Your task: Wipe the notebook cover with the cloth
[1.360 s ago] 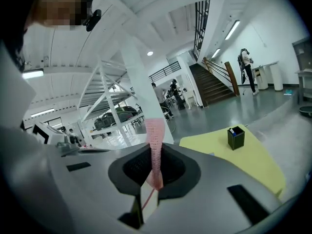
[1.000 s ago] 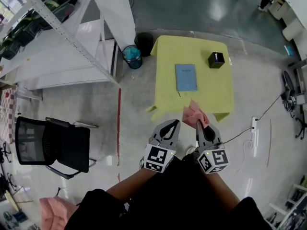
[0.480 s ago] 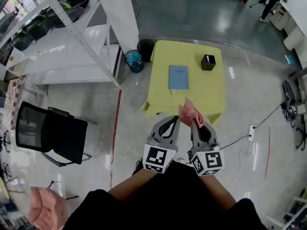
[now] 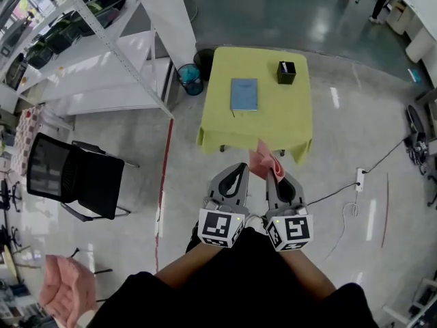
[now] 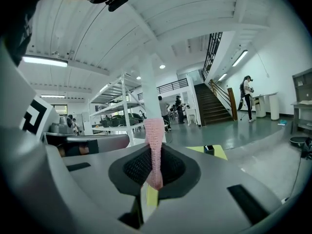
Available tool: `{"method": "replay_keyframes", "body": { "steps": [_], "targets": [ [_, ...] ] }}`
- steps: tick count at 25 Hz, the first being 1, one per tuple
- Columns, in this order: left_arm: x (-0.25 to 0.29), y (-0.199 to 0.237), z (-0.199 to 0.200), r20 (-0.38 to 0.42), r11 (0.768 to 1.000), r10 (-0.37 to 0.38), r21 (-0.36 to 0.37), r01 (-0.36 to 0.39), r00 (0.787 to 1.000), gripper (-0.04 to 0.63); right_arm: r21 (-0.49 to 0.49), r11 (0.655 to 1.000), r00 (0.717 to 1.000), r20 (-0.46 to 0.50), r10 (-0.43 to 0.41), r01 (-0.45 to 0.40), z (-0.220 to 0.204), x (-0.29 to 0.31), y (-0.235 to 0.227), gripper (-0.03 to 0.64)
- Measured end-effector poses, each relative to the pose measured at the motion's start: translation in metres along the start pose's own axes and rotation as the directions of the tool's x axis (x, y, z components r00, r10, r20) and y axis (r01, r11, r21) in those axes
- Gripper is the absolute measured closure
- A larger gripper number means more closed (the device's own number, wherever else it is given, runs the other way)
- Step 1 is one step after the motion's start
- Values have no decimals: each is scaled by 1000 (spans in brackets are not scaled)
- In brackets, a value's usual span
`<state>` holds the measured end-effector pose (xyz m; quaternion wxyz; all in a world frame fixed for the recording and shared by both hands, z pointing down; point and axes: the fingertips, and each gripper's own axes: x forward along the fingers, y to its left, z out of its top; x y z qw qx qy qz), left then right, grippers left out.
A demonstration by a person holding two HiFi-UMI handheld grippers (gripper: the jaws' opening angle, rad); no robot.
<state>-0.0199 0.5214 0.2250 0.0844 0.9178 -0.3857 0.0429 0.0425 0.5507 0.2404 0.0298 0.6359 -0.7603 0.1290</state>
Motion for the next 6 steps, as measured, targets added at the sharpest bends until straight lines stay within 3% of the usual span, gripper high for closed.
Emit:
{"method": "replay_keyframes", "body": {
  "steps": [6],
  "targets": [
    [-4,-36,-18,-24,999,-23,48,24,999,588,-2,1000,1000,0,3,-3,-9,-32,-6,578]
  ]
}}
